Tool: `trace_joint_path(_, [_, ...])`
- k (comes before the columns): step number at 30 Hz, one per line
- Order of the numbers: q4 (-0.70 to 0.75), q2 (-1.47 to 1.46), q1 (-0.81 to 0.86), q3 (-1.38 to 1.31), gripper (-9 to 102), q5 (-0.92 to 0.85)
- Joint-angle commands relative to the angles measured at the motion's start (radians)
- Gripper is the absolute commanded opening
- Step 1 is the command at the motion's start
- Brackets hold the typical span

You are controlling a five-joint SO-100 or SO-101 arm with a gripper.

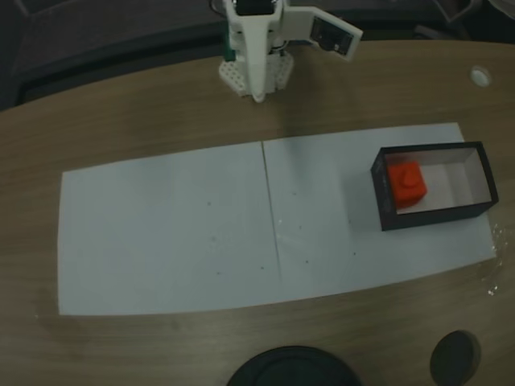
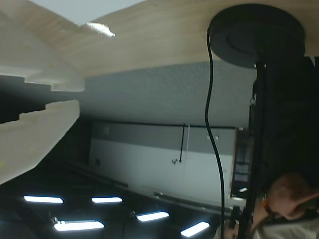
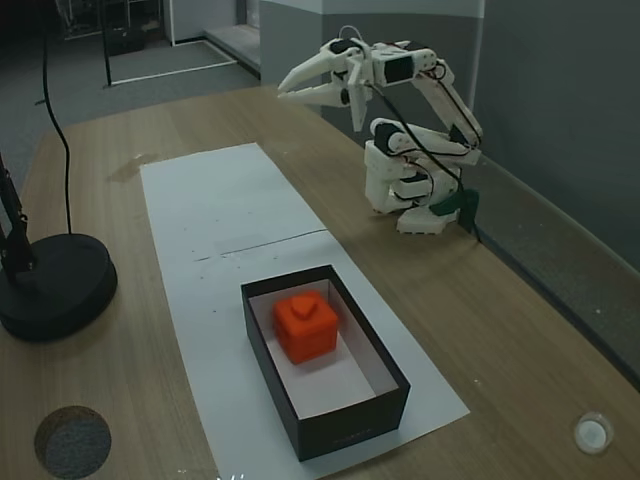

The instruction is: Grab a orange square and put it in the box.

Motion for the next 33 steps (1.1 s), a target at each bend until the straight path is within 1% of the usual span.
trace_joint_path(1, [-0.114,0.021,0.028,0.218,0,0.044])
trace_joint_path(4, [-0.135,0.021,0.028,0.36,0,0.041])
trace_joint_path(9, [-0.121,0.02,-0.003,0.463,0,0.043])
trace_joint_path(16, [0.029,0.021,-0.086,0.439,0,0.046])
trace_joint_path(23, [0.161,0.021,-0.084,0.399,0,0.048])
trace_joint_path(30, [0.347,0.021,-0.089,0.351,0,0.052])
trace_joint_path(33, [0.348,0.02,-0.087,0.35,0,0.052])
